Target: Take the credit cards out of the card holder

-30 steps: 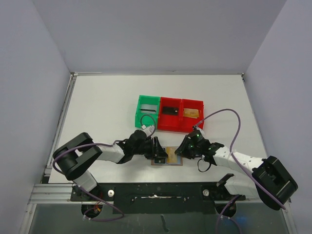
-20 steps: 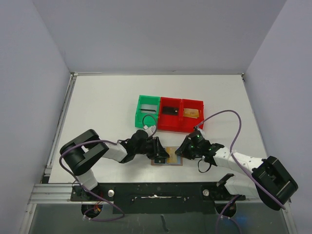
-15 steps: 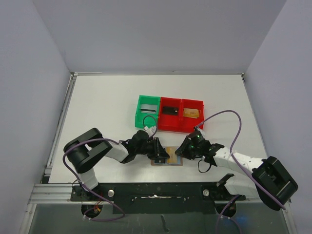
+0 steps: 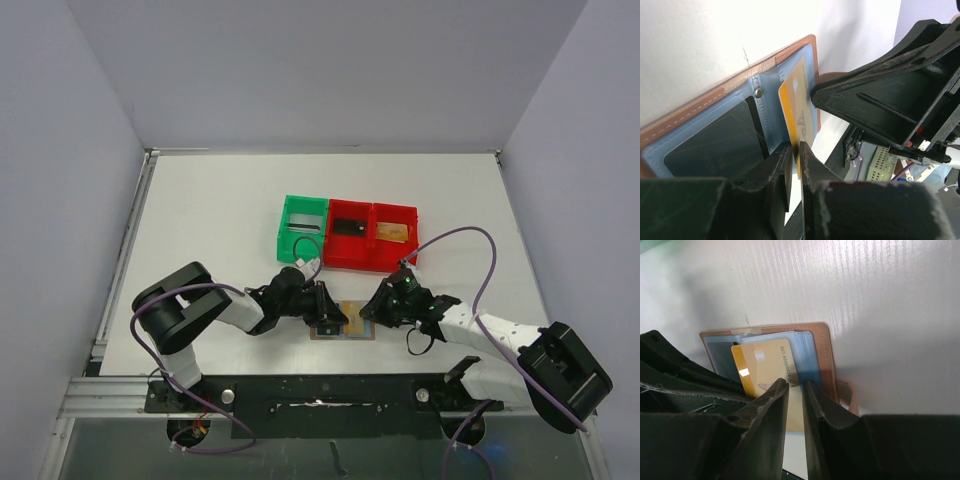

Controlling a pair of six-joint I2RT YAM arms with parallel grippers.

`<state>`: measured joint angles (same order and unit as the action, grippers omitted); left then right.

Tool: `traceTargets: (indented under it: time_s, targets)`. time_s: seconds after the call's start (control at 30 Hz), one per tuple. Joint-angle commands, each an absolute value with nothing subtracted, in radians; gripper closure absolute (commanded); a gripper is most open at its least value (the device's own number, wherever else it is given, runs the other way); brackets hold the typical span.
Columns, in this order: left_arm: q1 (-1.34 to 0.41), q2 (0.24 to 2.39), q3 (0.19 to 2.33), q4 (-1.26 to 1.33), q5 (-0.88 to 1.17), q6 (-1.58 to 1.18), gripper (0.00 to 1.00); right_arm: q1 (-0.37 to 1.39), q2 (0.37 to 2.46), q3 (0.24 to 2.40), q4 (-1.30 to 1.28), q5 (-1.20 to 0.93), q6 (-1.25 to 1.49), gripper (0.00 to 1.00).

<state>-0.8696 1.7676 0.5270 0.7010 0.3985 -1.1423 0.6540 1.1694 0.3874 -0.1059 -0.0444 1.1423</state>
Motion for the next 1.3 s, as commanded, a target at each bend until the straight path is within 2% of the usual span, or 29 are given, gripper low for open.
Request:
traceTargets:
  time_s: [0.0, 0.07, 0.17, 0.3, 0.67, 1.27]
  targets:
    - [-0.876, 1.746, 0.537, 0.769, 0.401, -1.144, 0.91, 0.647, 1.154, 0.374, -0.117, -0.021, 1.144, 0.79]
    - [-0.876, 1.739, 0.531, 0.767, 0.398, -1.144, 0.9, 0.647, 1.154, 0.374, -0.117, -0.021, 1.143, 0.79]
    - [-0.875, 1.732, 0.529, 0.764, 0.396, -1.14, 0.8, 0.647, 1.156, 0.374, -0.115, -0.021, 1.144, 0.79]
    - [-0.876, 1.733, 0.537, 0.762, 0.401, -1.135, 0.79, 0.648, 1.16, 0.377, -0.114, -0.024, 1.144, 0.79]
    - [-0.876, 1.71, 0.511, 0.752, 0.386, -1.144, 0.98, 0.647, 1.159, 0.38, -0.117, -0.023, 1.142, 0.79]
    - [-0.875, 1.685, 0.494, 0.735, 0.385, -1.141, 0.98, 0.648, 1.133, 0.406, -0.08, -0.044, 1.083, 0.78]
